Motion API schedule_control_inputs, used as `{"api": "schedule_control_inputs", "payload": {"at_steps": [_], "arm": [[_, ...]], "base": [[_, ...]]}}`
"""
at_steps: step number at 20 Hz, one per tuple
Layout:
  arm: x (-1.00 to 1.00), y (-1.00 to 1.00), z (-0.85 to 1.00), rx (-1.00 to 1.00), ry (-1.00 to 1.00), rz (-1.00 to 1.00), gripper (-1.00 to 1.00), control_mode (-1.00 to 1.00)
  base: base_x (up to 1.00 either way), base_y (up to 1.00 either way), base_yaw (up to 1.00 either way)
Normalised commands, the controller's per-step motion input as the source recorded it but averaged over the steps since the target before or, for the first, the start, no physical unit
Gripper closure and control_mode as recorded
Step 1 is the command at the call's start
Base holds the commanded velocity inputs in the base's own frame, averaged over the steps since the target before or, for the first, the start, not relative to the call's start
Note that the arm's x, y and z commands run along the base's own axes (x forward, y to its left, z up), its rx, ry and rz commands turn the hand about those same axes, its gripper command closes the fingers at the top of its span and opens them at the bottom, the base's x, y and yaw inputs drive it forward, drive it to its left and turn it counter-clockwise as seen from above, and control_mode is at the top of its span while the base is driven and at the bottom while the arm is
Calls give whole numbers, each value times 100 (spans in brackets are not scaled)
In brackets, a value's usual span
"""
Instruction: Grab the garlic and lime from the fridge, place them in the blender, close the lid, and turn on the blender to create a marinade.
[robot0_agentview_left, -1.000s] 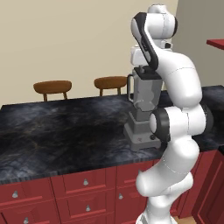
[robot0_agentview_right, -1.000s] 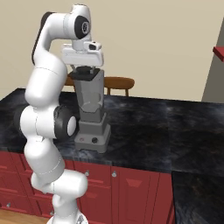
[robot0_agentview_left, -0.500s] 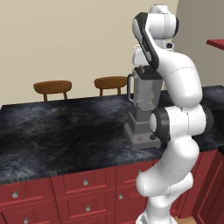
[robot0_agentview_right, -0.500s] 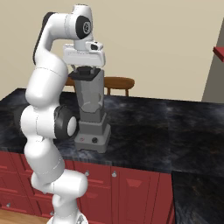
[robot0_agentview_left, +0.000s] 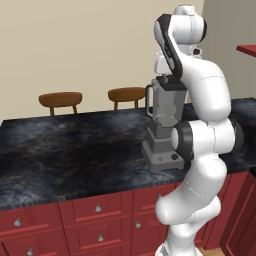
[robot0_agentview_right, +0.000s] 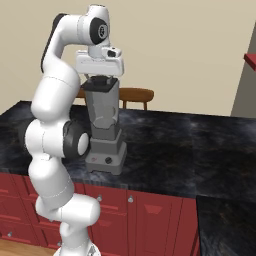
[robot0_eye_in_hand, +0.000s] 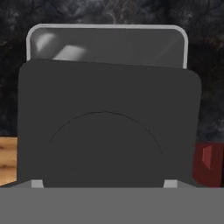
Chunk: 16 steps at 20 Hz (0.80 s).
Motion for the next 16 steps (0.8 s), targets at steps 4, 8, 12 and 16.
{"api": "schedule_control_inputs", "payload": {"at_steps": [4, 8, 12, 16], "arm": [[-46, -5, -11, 0, 1, 0, 100, -100], [-13, 0, -2, 0, 0, 0, 100, -100], [4, 5, 0, 0, 7, 0, 100, -100], [26, 9, 0, 0, 20, 1, 100, -100]], "base": [[0, 0, 0], [0, 0, 0], [0, 0, 0], [0, 0, 0]]}}
